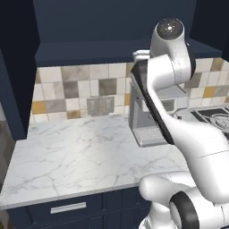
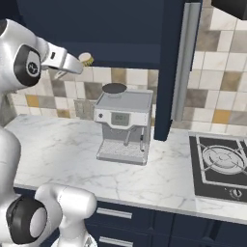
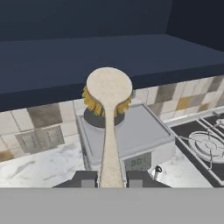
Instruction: Locate and retrieve the dish brush and dish brush from the cabinet. Place them next to the sink.
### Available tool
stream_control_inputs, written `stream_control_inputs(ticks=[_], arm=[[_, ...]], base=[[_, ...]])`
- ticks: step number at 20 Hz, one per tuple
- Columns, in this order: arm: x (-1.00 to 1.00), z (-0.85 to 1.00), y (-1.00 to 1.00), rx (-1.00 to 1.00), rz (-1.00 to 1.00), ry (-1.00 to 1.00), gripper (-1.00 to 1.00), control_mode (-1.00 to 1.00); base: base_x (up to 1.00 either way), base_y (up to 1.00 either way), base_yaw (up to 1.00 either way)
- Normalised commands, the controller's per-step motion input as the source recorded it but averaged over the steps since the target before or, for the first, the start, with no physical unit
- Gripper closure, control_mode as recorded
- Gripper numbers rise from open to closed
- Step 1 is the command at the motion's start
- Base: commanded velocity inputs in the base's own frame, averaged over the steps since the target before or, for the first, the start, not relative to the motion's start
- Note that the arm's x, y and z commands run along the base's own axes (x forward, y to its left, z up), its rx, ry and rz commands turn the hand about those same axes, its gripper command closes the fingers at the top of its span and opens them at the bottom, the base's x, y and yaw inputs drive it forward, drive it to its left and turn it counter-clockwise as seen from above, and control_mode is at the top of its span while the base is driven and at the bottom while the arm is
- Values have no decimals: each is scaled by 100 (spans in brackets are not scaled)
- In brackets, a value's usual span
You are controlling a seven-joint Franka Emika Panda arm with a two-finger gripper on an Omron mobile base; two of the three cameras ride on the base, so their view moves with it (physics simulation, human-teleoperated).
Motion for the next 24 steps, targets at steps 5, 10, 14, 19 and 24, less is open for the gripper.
stream_control_inputs(ticks=[5, 10, 14, 19, 24], arm=[[-100, -11, 5, 3, -2, 2, 100, -100], [-100, -43, 0, -4, -3, 0, 100, -100], [-65, -82, 0, -7, 0, 10, 100, -100], [-17, -75, -6, -3, 2, 6, 100, -100], [10, -27, -26, 0, 0, 2, 100, -100]], base=[[0, 0, 0], [0, 0, 0], [0, 0, 0], [0, 0, 0], [0, 0, 0]])
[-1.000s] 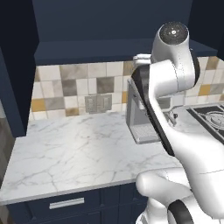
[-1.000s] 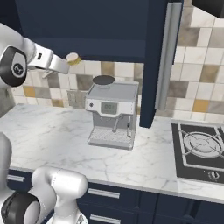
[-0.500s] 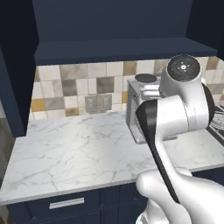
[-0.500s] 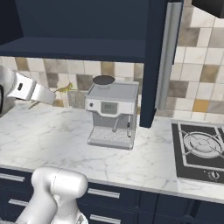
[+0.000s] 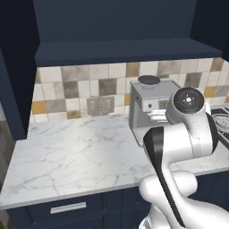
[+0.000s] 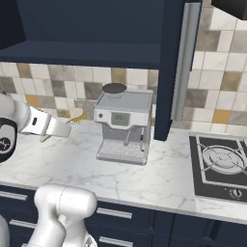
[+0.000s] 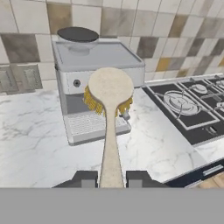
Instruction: Locate and retrieve the dish brush and dish brush from the cabinet. Place them next to the sink.
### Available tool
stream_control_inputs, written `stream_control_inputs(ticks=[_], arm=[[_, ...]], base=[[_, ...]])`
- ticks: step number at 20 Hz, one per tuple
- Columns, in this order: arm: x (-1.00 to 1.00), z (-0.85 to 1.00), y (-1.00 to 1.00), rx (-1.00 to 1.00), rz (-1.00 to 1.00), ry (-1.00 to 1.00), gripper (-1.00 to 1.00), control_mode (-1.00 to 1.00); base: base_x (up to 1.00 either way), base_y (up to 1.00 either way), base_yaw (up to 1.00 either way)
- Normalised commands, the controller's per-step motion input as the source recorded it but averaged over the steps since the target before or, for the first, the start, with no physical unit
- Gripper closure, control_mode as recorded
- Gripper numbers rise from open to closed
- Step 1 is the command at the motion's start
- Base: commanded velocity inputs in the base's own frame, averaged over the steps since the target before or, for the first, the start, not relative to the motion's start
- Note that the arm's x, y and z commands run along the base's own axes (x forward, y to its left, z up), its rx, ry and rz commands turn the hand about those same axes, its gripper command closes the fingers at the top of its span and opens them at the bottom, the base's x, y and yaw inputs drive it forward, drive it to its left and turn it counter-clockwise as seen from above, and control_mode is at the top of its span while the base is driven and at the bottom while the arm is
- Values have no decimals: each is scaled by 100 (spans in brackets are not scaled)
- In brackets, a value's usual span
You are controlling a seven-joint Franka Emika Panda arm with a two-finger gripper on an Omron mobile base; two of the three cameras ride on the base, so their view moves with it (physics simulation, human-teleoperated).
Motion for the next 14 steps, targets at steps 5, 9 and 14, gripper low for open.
stream_control_inputs(ticks=[5, 9, 14], arm=[[0, -1, 0, 0, 0, 0, 100, -100], [-22, -3, 0, 0, 0, 0, 100, -100], [-9, -2, 0, 0, 0, 1, 100, 100]], base=[[0, 0, 0], [0, 0, 0], [-52, 0, -4]])
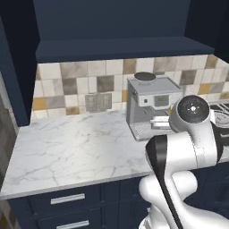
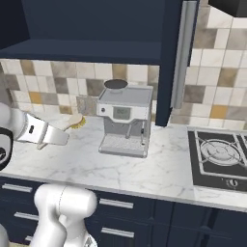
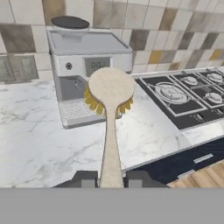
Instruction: Locate and retrieve the dish brush and dish brush from the cabinet. Place them next to the sink.
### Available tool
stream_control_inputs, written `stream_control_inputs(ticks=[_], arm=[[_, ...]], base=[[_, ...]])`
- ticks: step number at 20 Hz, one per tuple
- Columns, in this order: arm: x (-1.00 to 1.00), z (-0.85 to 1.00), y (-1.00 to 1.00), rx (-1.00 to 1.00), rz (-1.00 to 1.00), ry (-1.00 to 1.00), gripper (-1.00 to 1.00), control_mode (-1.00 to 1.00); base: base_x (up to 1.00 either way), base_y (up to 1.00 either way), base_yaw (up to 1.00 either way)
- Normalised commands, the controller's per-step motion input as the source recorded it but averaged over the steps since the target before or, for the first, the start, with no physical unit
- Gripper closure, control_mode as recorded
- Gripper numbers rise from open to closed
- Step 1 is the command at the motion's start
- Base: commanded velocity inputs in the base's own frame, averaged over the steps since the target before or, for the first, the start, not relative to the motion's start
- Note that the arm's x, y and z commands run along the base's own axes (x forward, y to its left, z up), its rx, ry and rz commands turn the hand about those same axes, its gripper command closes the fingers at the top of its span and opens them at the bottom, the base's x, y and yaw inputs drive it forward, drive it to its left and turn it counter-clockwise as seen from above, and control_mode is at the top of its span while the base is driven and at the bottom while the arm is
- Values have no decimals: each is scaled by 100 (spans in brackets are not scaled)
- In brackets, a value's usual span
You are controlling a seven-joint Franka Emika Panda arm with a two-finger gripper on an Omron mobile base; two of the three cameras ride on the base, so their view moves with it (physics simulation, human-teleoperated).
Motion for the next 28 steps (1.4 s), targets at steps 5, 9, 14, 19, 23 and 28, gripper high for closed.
stream_control_inputs(ticks=[5, 9, 14, 19, 23, 28], arm=[[0, 0, 0, 0, 0, 0, 100, 100], [0, 0, 0, 0, 0, 0, 100, 100], [0, 0, 0, 0, 0, 0, 100, 100], [0, 0, 0, 0, 0, 0, 100, 100], [0, 0, 0, 0, 0, 0, 100, 100], [0, 0, 0, 0, 0, 0, 100, 100]], base=[[-71, 0, -5], [-71, 0, -5], [-12, 0, -1], [-17, 0, -38], [-11, 0, -46], [-14, 0, -46]])
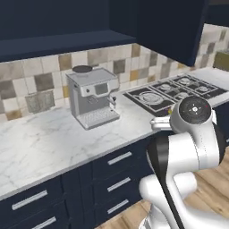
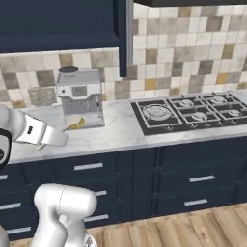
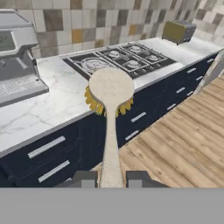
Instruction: Locate and retrieve the dish brush and dish brush from the cabinet. Place them next to the sink.
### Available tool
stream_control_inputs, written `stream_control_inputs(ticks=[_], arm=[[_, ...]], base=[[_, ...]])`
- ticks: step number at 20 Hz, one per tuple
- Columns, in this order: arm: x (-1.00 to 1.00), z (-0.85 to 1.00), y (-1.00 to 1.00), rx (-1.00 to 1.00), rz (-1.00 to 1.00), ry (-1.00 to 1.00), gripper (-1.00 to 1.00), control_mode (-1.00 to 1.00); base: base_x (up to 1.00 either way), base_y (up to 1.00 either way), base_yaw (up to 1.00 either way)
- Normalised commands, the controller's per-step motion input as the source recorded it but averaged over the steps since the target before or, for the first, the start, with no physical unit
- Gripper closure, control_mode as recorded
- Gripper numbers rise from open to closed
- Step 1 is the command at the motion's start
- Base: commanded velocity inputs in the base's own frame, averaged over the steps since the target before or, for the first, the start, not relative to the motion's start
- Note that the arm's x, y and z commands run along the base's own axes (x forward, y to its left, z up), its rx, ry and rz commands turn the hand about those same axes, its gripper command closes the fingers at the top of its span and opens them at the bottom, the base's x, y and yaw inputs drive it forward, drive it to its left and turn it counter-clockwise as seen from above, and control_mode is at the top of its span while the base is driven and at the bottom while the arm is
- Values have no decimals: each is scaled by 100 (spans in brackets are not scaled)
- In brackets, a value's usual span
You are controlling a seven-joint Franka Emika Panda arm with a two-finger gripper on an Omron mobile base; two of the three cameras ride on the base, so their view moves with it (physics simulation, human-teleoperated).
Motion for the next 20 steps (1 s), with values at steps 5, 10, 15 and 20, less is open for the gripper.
stream_control_inputs(ticks=[5, 10, 15, 20], arm=[[0, 0, 0, 0, 0, 0, 100, 100], [0, 0, 0, 0, 0, 0, 100, 100], [0, 0, 0, 0, 0, 0, 100, 100], [0, 0, 0, 0, 0, 0, 100, 100]], base=[[-13, 0, -47], [0, 0, -50], [0, 0, -49], [0, 0, -49]])
